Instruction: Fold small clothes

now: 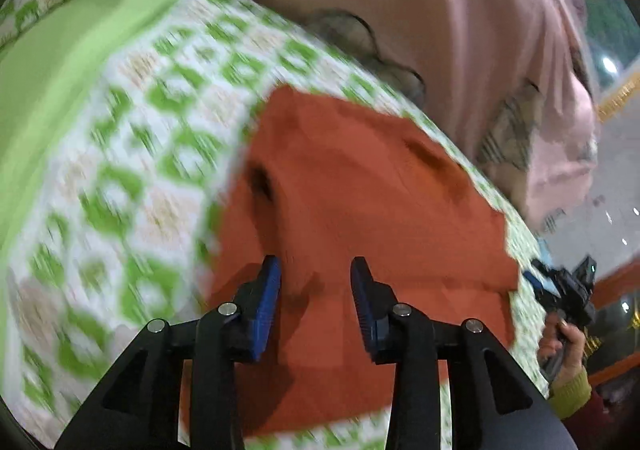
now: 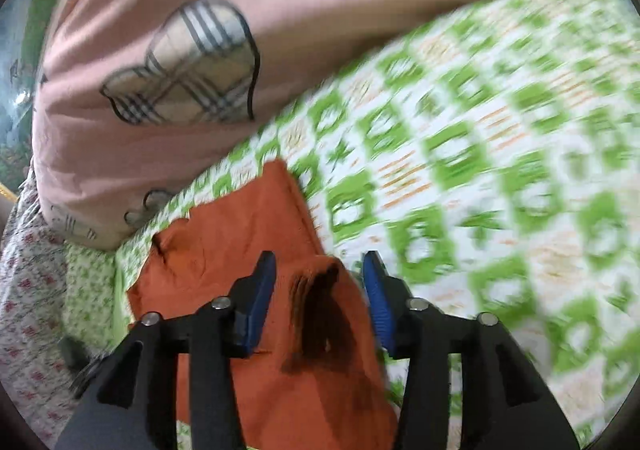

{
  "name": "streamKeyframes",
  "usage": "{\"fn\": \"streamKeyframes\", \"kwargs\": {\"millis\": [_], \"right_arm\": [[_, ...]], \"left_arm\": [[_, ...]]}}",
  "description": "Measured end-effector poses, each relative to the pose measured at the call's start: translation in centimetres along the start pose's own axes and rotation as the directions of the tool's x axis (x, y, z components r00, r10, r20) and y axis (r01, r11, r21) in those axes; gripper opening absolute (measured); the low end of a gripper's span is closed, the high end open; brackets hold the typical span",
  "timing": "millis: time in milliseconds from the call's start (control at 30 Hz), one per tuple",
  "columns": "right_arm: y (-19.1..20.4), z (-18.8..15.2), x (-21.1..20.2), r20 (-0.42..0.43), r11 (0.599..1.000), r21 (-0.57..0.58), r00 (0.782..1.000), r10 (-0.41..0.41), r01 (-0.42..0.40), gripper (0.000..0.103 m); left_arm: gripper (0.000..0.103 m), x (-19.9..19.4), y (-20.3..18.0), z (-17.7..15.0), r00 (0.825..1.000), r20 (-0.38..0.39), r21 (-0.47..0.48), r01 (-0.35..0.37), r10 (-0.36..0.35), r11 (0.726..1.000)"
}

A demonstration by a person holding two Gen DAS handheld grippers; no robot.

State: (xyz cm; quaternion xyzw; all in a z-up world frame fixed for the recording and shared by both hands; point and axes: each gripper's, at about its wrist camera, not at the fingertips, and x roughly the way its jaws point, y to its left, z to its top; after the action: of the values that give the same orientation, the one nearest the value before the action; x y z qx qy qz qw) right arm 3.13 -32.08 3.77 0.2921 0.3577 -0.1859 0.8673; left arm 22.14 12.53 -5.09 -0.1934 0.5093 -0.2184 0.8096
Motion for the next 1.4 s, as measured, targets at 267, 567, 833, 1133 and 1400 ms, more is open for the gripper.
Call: {"fn": "streamKeyframes", "kwargs": {"millis": [267,567,833,1133,1400], "right_arm": [[8.8,-9.5,5.5,-0.334,0.876,-0.447,0.942,0.027,-0.183,0.039],[8.7,-1.3,9.3,-0.142,0.862,-0.507,0.984,-0.106,0.020,0.023],[5.8,5.0,6.9,0.028,0.953,-0.280,0.993,-0.113,0.116,0.025],[4.1,-0.4,4.4,-0.055,0.967,-0.251,0.997,-0.057,0.042,0.026],[3.4,-7.1,3.1,-0.166,0.969,-0.246,0.985,-0.053,0.010,0.026]], "left_arm": [[0.041,6.8,-5.9,-3.8,0.989,-0.143,0.145,-0.009,0.030,0.989],[0.038,7.5,-4.2,6.3,0.995,-0.010,0.155,-0.097,0.099,0.983],[0.041,4.9,-0.3,11.2,0.967,0.134,-0.019,-0.216,0.216,0.976],[0.041,0.8,0.5,4.2,0.971,0.127,-0.074,-0.194,0.202,0.978],[0.043,-0.4,-1.4,-5.0,0.987,0.047,-0.090,-0.150,0.155,0.985]]}}
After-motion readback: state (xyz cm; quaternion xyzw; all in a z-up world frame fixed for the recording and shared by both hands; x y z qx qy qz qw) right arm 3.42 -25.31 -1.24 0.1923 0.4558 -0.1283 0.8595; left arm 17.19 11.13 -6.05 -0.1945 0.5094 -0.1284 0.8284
